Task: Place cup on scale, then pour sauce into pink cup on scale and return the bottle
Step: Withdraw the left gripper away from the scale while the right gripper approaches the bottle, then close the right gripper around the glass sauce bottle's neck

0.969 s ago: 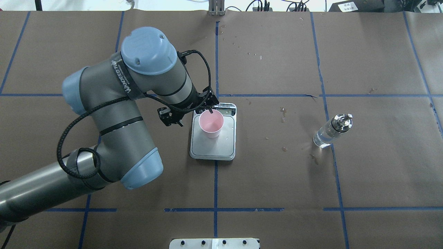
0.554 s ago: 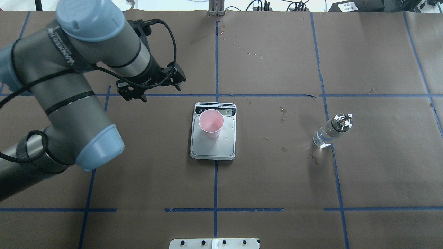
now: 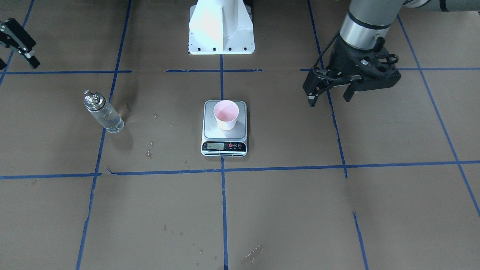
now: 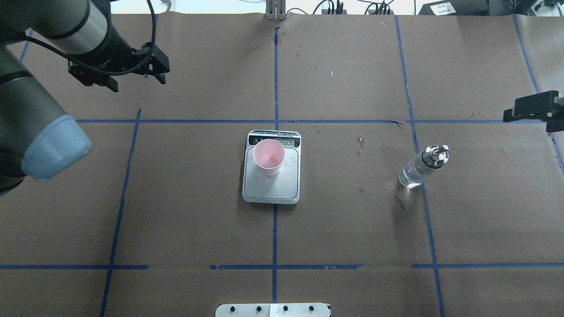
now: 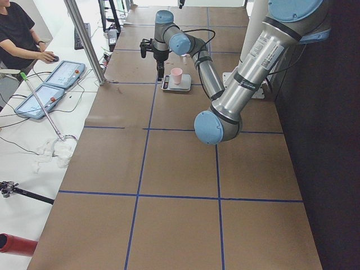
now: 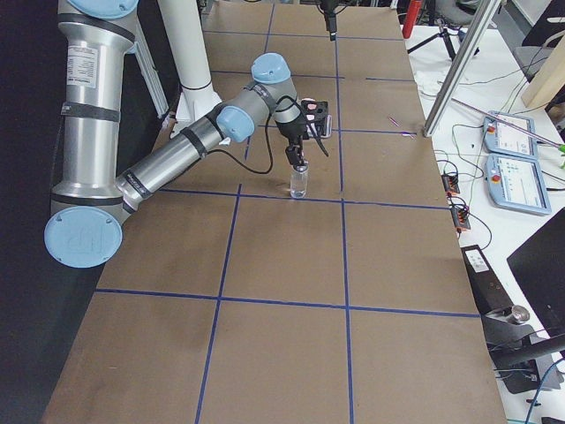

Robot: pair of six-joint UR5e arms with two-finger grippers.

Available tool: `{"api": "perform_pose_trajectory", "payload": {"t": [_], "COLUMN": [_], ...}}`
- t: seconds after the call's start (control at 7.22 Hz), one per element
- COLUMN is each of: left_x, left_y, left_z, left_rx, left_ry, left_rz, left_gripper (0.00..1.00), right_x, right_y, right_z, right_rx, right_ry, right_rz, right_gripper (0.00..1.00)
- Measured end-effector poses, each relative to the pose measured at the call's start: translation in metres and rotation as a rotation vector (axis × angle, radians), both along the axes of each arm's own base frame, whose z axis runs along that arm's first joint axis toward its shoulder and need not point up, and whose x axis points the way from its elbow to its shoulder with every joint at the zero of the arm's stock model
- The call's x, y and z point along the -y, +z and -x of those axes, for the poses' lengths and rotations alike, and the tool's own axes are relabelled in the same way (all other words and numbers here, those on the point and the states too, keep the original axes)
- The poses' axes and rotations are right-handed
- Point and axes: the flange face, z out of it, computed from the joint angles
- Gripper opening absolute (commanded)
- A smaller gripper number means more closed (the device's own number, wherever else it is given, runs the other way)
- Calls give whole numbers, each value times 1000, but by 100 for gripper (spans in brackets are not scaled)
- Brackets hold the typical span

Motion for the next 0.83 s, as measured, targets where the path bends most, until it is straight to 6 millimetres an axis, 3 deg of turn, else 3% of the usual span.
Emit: {"api": "perform_pose_trajectory", "payload": {"t": [0.14,0.42,0.69,0.83], "left_x": [7,13,14,11], "left_y": [9,16,20,30], "left_z": [17,32,35,38], "left_rx": [19,33,39,52], "left_ry": [8,13,16,34], "left_rz": [-18,-36,-39,-49], "left_gripper": [100,100,100,100], "right_x": [-17,-58,-90,-98], "right_y": [-5,-15,-5,9], "right_z": [33,93,147,169], "right_rx": [-26,-72,-149,-192], "right_ry": [40,78,134,166], "right_rz": [-29,-103,-202,-247], "right_gripper": [100,100,100,100]}}
